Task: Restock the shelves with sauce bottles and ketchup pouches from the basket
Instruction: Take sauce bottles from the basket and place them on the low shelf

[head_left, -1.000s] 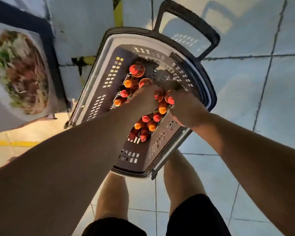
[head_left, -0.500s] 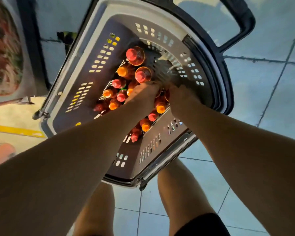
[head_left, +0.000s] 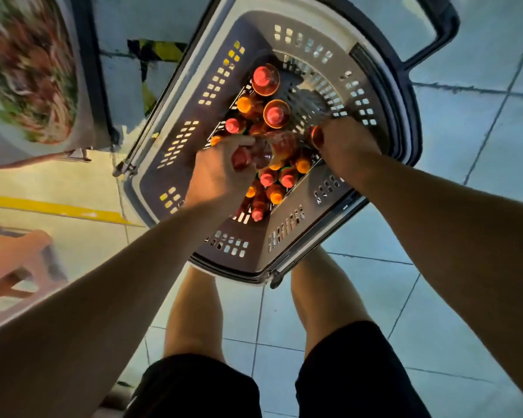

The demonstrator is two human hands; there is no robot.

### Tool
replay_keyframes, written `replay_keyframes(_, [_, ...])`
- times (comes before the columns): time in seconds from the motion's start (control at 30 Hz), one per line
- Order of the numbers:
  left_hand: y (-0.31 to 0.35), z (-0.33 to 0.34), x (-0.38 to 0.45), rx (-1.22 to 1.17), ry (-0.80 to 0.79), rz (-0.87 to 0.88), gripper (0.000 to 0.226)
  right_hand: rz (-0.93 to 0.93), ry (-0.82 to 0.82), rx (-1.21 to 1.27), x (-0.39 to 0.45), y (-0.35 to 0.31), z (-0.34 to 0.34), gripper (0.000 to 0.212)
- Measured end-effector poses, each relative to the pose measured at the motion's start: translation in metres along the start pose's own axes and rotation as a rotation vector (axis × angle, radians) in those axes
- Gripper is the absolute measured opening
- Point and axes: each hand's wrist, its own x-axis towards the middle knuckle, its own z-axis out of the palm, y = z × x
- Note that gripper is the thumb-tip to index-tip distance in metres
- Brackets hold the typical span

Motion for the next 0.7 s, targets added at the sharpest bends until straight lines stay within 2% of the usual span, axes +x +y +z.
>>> replay_keyframes(0.17, [0.012, -0.042, -0.034, -0.244, 0.064, -0.062, 0.038, -0.002, 0.098, 0.142, -0.064, 0.005, -0.042, 0.018])
replay_keyframes(0.3, [0.028, -0.088, -0.072, -0.408, 0.019, -0.132, 0.042, 0.041, 0.258, 0.251, -0.131, -0.001, -0.076, 0.031])
replay_keyframes(0.37, [0.03, -0.114, -0.092, -0.441, -0.014, -0.082, 0.043, 0.066, 0.308, 0.286, -0.166, -0.007, -0.086, 0.04])
replay_keyframes(0.5, [0.029, -0.167, -0.131, -0.368, -0.066, 0.056, 0.044, 0.114, 0.402, 0.365, -0.232, -0.026, -0.098, 0.029])
replay_keyframes(0.7, [0.019, -0.241, -0.183, -0.268, -0.173, 0.213, 0.043, 0.296, 0.381, 0.593, -0.327, -0.076, -0.116, 0.024])
